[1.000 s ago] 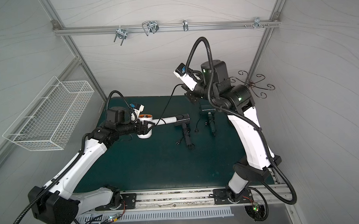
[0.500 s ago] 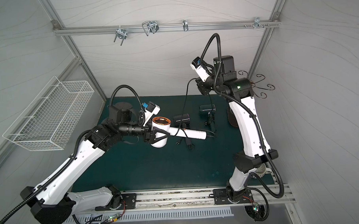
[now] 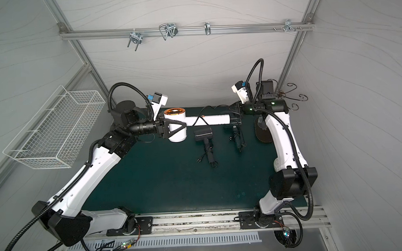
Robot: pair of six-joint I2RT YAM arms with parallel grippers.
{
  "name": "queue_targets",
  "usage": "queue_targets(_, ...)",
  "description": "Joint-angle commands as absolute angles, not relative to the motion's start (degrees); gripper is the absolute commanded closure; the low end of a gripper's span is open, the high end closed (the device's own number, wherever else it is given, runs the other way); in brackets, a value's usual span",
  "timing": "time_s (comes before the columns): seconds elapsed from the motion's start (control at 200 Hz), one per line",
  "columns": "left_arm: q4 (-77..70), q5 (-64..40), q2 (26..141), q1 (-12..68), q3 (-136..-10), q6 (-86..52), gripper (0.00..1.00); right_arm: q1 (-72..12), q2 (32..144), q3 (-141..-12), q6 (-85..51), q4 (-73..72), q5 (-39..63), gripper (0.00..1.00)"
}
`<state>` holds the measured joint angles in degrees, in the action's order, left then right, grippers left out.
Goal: Wrap the cord around the hair dryer
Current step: Wrap the power cord around the hair dryer.
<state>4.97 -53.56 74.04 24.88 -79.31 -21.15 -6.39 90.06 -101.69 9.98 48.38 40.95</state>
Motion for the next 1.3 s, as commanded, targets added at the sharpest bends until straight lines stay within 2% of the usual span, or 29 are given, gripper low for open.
queue_targets(0.0,-7.16,-53.06,74.44,23.39,-82.49,-25.14,1.00,-6.66,85.53,-97.37,5.46,43.52,49.18,1.00)
queue_targets(0.385,-10.75,-39.77,77.79,17.27,-82.58,-28.46,1.00,-11.50,77.84,-84.74,0.92,40.33,51.32,1.00)
queue_targets(0.585,-1.51,-32.99,80.33,15.53,-85.15,-22.70,1.00,-15.12,75.64,-85.00,1.72,42.34,50.24,1.00)
queue_targets(0.855,10.88,-25.50,85.13,15.12,-86.34,-14.00,1.00,-25.14,78.67,-101.44,10.57,57.72,40.92,1.00)
queue_targets(1.07,17.63,-23.18,86.85,15.20,-84.73,-8.86,1.00,-26.02,82.14,-117.44,13.70,63.41,35.71,1.00)
queue_targets(1.296,21.74,-23.69,83.99,15.87,-81.71,-6.24,1.00,-26.02,85.06,-123.12,16.41,66.04,31.35,1.00)
